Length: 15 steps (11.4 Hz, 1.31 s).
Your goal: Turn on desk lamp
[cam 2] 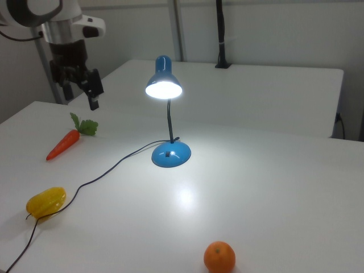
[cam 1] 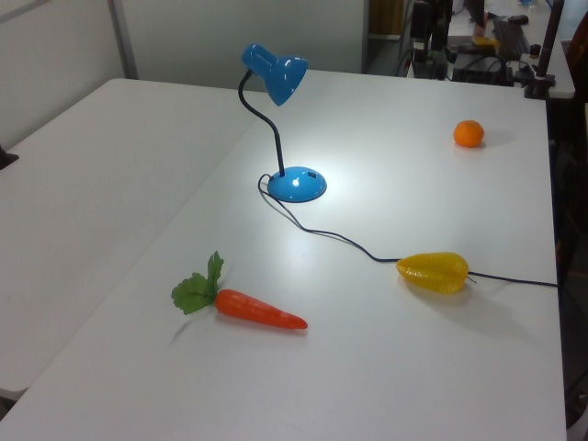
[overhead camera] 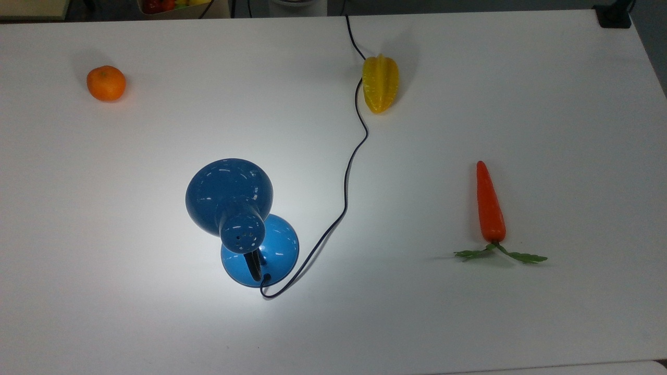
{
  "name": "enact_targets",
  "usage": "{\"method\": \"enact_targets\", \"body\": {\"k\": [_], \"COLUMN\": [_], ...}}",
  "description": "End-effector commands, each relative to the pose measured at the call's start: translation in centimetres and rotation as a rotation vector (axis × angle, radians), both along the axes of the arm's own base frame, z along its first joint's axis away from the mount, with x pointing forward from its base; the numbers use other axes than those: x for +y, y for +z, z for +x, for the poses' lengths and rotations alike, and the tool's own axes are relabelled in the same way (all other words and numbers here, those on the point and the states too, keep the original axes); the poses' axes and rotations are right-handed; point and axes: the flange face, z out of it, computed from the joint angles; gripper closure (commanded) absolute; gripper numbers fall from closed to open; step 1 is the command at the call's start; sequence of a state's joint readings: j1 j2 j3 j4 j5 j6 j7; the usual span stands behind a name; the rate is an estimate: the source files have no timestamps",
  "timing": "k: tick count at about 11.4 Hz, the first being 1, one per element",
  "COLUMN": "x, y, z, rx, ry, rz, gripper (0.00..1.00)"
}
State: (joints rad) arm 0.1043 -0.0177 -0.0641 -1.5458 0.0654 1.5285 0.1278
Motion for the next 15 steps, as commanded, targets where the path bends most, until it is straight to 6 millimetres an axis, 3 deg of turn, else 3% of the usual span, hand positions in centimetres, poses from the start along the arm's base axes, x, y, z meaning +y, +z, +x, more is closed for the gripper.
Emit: {"method": "enact_targets", "body": {"k": [1, 5, 10, 15], "x": [4.0, 6.5, 3.2, 3.3], "y": [0.3, -1.4, -2.0, -1.7], "z": [-0.6, 0.3, 1.7, 2.0], "rx": [0.006, -0.07, -0.114, -0.146], "ry": [0.006, 0.17, 0.286, 0.265], "rz": [-0.015, -0.074, -0.062, -0.036], "gripper": [0.0, 0.0, 0.0, 0.0]}}
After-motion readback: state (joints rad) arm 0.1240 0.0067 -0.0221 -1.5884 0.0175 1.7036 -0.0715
